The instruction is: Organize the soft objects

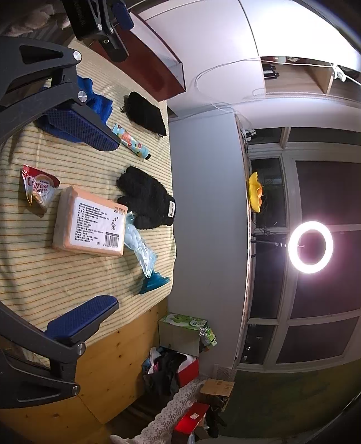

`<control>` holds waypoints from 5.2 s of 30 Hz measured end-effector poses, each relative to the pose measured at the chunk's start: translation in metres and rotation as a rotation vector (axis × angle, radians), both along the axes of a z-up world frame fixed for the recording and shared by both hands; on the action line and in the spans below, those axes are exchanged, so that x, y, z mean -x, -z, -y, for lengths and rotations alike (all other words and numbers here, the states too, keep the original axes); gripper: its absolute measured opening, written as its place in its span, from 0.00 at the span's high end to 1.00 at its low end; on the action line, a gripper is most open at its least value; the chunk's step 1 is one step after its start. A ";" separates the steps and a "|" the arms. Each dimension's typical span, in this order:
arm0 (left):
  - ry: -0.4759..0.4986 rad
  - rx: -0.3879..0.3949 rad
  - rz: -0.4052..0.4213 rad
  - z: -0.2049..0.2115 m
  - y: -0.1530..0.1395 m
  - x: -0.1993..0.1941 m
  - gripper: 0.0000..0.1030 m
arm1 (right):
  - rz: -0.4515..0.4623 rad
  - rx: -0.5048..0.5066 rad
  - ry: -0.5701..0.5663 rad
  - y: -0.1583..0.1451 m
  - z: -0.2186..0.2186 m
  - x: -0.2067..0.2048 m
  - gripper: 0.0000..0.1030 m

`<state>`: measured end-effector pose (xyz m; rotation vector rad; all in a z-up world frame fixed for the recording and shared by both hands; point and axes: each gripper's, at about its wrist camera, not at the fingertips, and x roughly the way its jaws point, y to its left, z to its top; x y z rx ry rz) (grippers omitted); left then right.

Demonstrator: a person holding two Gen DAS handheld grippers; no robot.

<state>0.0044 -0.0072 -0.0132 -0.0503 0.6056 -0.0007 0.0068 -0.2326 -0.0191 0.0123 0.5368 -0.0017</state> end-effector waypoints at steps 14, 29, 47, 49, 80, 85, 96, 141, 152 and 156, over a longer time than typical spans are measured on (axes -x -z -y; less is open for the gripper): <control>-0.006 -0.003 0.007 -0.003 0.001 0.000 0.00 | -0.025 0.007 0.005 0.009 0.000 -0.005 0.01; -0.006 -0.004 0.003 -0.004 0.004 -0.002 0.00 | -0.023 0.009 0.013 0.011 0.002 -0.006 0.01; -0.010 -0.004 0.000 -0.005 0.005 -0.004 0.00 | -0.021 0.008 0.008 0.011 0.001 -0.007 0.01; -0.009 -0.003 0.000 -0.006 0.005 -0.004 0.00 | -0.019 0.010 0.009 0.011 0.001 -0.007 0.01; 0.008 0.005 -0.060 -0.007 0.022 -0.012 0.00 | -0.069 -0.020 0.000 0.026 0.010 -0.015 0.01; 0.011 0.020 -0.115 -0.018 0.037 -0.016 0.02 | -0.110 -0.065 -0.040 0.037 0.017 -0.020 0.01; 0.085 0.097 -0.269 -0.037 0.071 -0.027 0.11 | -0.265 -0.191 -0.213 0.055 0.002 -0.050 0.11; 0.361 0.381 -0.433 -0.031 0.114 -0.066 0.59 | -0.786 -0.369 -0.571 0.121 -0.126 -0.130 0.78; 0.391 0.398 -0.406 -0.028 0.098 -0.061 0.67 | -0.764 -0.384 -0.583 0.108 -0.122 -0.125 0.82; 0.394 0.389 -0.369 -0.031 0.082 -0.058 0.67 | -0.732 -0.372 -0.595 0.092 -0.125 -0.121 0.82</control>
